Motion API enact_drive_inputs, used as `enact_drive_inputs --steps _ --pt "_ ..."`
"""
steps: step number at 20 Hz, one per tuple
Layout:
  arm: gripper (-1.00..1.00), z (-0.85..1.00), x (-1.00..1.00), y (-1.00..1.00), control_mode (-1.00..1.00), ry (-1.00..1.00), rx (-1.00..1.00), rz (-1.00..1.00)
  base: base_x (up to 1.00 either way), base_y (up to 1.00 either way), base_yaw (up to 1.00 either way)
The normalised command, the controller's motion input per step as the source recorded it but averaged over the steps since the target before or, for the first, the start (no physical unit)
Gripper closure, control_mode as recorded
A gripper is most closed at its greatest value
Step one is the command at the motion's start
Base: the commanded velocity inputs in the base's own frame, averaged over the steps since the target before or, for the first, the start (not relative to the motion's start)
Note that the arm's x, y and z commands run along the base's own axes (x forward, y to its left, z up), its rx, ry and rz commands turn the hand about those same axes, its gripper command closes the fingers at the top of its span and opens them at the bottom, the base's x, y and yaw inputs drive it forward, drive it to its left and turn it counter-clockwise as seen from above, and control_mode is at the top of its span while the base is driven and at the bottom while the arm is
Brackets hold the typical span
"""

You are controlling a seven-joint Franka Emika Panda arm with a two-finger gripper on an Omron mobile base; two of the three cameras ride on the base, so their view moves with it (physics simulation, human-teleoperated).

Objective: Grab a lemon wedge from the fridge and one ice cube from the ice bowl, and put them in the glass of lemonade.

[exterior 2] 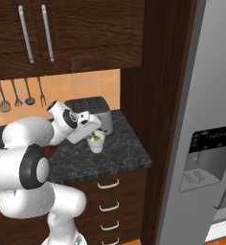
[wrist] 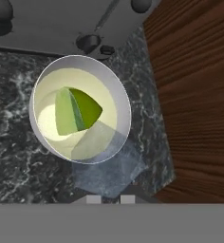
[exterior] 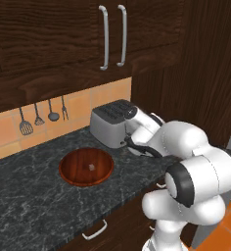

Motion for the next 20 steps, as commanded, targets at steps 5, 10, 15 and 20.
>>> enact_drive_inputs --steps 5,10,15,20 --pt "1.0 -0.22 0.08 0.02 -1.0 0.07 -0.05 0.0 0.0 0.0 0.0" --pt "1.0 -0.08 0.15 0.0 -1.0 0.07 -0.03 0.0 0.0 0.0 0.0" --pt "1.0 0.0 0.39 0.0 -1.0 0.02 -0.01 0.0 0.0 0.0 0.0" --pt "1.0 -0.1 0.52 0.01 -1.0 0.0 -0.04 0.0 0.0 0.0 0.0"
